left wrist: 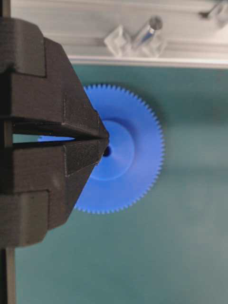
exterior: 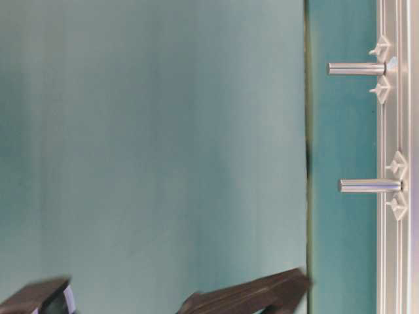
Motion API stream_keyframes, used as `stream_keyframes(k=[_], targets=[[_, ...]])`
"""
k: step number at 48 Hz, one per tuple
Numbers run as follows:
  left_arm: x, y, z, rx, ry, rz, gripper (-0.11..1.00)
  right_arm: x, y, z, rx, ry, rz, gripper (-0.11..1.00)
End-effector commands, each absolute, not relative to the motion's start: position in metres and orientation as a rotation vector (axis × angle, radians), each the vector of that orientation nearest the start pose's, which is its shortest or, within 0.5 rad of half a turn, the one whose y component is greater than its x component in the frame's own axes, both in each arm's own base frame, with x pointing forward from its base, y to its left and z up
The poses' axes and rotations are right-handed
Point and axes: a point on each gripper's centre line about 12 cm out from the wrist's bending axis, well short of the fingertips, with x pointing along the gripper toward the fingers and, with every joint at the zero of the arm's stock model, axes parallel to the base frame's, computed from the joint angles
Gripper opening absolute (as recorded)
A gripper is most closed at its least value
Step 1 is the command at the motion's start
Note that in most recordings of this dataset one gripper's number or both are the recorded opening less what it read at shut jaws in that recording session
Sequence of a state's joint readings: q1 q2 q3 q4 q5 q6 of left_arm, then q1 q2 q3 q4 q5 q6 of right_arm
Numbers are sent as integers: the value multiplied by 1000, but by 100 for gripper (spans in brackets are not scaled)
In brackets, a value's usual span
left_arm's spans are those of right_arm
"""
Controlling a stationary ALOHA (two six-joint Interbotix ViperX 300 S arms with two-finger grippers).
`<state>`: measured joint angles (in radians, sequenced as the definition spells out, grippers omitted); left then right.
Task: Find the location of the shaft and insert the large gear.
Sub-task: 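Lower the open left gripper over the blue gear's hub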
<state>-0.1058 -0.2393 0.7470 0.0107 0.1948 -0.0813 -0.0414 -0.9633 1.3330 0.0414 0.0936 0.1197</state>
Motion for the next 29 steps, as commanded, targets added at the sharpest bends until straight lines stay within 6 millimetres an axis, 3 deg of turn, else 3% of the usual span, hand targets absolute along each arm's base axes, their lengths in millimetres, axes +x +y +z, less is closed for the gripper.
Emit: stream_keyframes(k=[1, 29], targets=[[349, -42, 217, -21, 694, -91, 1, 174, -7, 188, 178, 466, -78, 2], [387, -51, 196, 2, 922, -87, 1, 172, -7, 182, 178, 494, -79, 2]])
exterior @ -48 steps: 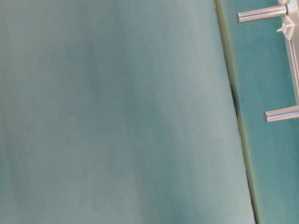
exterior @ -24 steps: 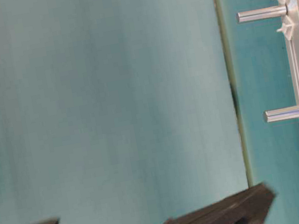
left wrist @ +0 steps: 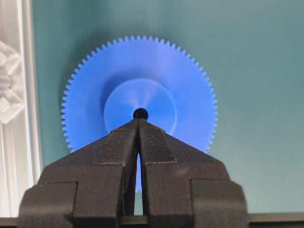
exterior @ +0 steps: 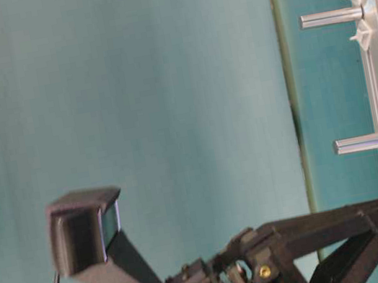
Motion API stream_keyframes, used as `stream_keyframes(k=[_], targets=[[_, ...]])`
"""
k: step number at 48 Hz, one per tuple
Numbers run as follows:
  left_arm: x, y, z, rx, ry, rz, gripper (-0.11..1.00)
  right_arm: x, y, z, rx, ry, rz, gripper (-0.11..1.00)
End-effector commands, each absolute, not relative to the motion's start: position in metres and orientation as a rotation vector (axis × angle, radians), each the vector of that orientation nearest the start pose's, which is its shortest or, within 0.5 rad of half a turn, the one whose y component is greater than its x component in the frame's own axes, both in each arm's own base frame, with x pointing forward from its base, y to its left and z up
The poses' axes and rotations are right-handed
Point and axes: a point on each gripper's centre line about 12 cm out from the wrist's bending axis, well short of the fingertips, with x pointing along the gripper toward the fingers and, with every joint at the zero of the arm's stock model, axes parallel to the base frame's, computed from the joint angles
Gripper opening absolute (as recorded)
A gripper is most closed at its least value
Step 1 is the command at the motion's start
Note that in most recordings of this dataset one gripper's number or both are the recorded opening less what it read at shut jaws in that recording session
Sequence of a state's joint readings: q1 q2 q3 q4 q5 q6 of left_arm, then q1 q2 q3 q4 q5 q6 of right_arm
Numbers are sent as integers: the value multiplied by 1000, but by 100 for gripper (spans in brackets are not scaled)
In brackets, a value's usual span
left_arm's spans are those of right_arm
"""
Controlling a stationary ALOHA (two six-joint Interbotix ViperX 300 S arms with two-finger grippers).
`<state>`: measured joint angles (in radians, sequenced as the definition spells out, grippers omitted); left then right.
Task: Find the location of the shaft and insert the large gear.
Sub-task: 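Lower the open left gripper over the blue gear's hub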
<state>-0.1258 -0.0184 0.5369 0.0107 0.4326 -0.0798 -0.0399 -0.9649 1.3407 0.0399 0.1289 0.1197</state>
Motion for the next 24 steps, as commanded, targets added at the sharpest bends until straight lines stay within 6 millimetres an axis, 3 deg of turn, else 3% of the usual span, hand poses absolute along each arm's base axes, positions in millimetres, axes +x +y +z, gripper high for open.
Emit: stream_keyframes(k=[1, 24], targets=[[388, -51, 197, 2, 920, -87, 1, 171, -7, 181, 178, 496, -80, 2], [405, -59, 184, 19, 1049, -92, 1, 171, -7, 180, 178, 497, -80, 2]])
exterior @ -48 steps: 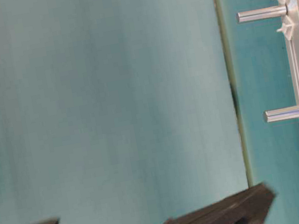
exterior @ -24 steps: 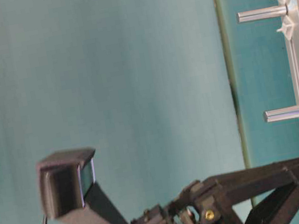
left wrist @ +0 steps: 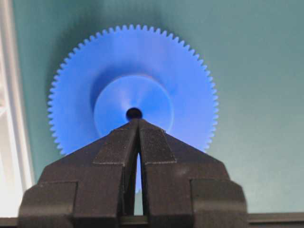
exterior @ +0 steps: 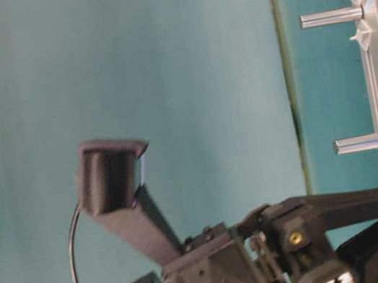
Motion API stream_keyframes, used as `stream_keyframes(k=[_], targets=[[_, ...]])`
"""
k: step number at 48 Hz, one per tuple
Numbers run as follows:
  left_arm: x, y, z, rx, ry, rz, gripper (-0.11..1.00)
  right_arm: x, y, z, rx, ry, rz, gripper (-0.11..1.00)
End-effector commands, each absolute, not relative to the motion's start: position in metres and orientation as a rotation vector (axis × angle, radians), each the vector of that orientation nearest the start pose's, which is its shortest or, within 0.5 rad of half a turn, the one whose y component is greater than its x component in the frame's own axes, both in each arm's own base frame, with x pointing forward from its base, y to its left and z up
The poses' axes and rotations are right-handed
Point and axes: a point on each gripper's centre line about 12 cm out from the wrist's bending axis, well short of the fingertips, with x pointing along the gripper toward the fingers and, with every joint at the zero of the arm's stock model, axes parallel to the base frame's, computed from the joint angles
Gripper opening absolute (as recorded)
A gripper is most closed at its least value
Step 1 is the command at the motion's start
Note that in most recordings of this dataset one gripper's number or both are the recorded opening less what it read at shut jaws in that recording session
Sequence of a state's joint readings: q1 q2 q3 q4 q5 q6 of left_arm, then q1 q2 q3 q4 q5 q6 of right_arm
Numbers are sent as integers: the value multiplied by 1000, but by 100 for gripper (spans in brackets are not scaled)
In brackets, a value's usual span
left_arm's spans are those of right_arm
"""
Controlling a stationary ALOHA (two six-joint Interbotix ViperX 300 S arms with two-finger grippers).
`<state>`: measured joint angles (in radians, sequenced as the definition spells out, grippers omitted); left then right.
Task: Find the location of the shaft and insert the large gear.
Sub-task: 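Lower the open left gripper over the blue gear's hub, then close the left gripper on the gear hub and lift the gear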
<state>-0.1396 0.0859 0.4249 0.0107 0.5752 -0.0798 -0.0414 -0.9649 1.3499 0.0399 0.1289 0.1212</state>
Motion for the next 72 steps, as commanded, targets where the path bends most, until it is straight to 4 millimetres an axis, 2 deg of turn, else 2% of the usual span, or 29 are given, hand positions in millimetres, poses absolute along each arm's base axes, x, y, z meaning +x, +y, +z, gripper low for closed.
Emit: stream_keyframes(k=[1, 18, 47, 52, 57, 66, 69, 72], targets=[[406, -59, 183, 21, 1052, -92, 1, 171, -7, 180, 177, 497, -80, 2], [413, -60, 178, 34, 1155, -86, 1, 170, -7, 180, 172, 493, -79, 2], [415, -60, 173, 34, 1180, -83, 1, 168, -7, 180, 173, 483, -81, 2], [415, -61, 172, 31, 1178, -81, 5, 168, -7, 181, 174, 482, -81, 2], [415, -60, 171, 28, 1178, -79, 19, 168, -7, 181, 174, 482, -81, 2], [416, -61, 169, 19, 1179, -73, 72, 168, -7, 181, 174, 482, -81, 2], [417, -60, 170, 6, 1175, -66, 86, 167, -7, 180, 173, 483, -81, 2], [417, -60, 169, 7, 1179, -64, 94, 167, -7, 180, 174, 483, -80, 2]])
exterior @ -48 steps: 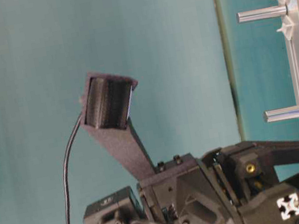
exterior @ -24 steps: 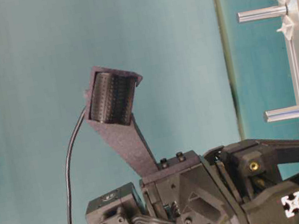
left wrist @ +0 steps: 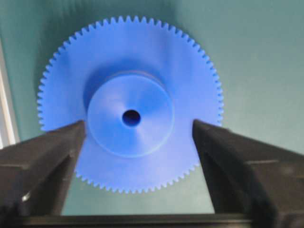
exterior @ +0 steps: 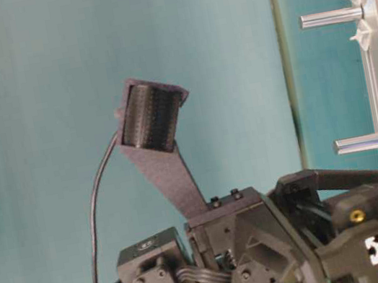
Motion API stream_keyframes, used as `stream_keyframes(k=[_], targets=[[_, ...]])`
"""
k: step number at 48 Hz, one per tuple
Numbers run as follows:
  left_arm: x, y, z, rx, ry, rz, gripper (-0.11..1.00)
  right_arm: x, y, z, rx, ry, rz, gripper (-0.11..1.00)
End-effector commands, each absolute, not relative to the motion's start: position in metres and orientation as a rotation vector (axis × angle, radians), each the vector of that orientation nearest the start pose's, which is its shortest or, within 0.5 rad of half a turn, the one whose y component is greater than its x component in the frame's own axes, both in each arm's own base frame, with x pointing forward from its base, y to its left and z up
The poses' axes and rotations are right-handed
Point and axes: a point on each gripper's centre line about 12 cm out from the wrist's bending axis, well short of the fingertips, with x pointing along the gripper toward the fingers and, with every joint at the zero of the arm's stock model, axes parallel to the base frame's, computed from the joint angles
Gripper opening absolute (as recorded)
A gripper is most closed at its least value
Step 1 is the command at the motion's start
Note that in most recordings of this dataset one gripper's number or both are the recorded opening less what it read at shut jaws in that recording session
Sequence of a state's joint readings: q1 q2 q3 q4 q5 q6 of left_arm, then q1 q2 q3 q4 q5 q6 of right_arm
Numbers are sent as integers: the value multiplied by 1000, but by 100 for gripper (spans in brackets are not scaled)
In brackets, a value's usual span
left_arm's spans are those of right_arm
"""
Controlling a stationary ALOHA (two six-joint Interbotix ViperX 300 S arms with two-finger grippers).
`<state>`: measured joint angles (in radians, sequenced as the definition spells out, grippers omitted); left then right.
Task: Find the location of the shaft and insert the large gear.
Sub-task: 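Close the left gripper on the gear hub and lift the gear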
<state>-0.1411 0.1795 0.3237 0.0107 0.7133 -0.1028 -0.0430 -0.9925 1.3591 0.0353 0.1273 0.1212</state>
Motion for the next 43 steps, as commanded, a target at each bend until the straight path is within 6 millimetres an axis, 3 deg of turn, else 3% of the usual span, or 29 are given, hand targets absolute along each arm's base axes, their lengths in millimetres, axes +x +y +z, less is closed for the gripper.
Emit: stream_keyframes(k=[1, 43], targets=[[417, -60, 169, 7, 1178, -64, 94, 167, -7, 180, 174, 483, -81, 2], [423, -53, 144, 1, 1214, -45, 93, 167, -7, 179, 174, 485, -81, 2]])
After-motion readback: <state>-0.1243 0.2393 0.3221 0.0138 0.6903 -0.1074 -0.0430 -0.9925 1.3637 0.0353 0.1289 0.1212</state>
